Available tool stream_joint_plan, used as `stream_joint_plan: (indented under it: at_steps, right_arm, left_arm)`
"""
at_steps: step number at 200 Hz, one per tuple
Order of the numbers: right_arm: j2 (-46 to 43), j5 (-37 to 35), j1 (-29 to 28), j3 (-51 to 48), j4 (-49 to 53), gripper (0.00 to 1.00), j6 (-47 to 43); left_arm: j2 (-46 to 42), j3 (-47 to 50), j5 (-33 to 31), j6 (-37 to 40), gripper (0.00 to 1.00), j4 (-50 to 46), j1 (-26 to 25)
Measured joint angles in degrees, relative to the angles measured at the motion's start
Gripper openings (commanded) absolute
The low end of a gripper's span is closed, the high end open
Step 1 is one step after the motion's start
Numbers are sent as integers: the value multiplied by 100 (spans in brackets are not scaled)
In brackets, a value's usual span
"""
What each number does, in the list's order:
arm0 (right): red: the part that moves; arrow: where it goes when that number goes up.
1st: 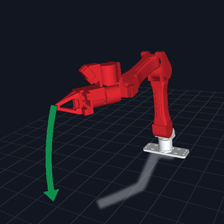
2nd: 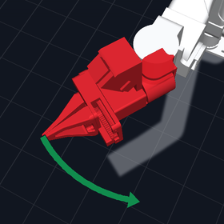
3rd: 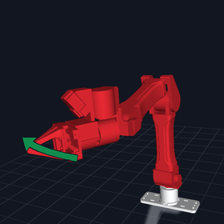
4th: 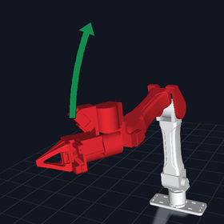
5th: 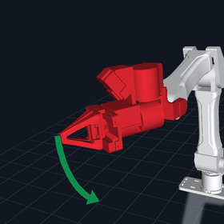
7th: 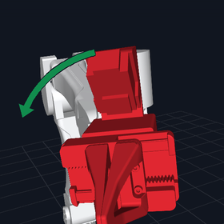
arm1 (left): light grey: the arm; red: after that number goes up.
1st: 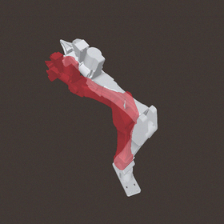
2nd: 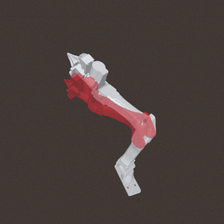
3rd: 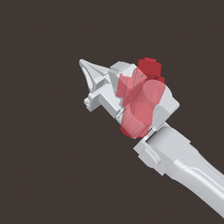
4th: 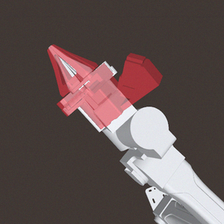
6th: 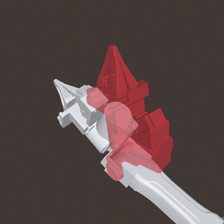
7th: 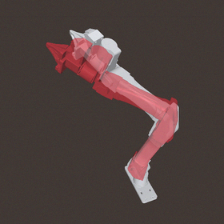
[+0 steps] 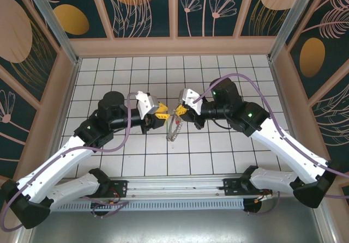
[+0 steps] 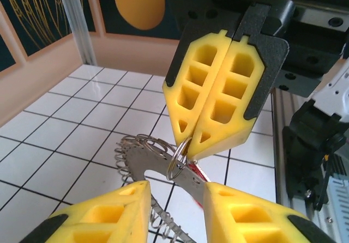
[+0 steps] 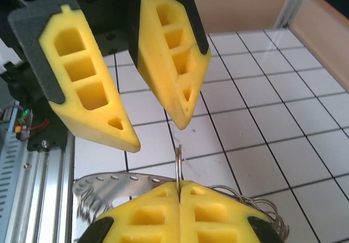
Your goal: Put the keys on the keyring
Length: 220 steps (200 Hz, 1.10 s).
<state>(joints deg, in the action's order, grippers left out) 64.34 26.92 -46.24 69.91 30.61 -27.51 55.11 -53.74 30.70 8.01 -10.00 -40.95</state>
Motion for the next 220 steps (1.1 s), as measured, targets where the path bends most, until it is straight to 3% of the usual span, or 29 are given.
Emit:
stream_joint_plan:
  at_steps: [119,159,195,220]
  right_arm:
    - [498,-96,-74,345,697,0,-376]
    - [531,-9,-74,437,719,0,-413]
    - [557,-37,-66,439,776,0,-415]
    - [557,-35,-57,442,782,0,-415]
  left_arm:
    - [511,-232,55,234,31,-225,0]
    - [619,-234,199,295,22,-221,0]
    - [667,-234,352,323,0,-245,0]
    - [667,-234,380,361,0,-260,0]
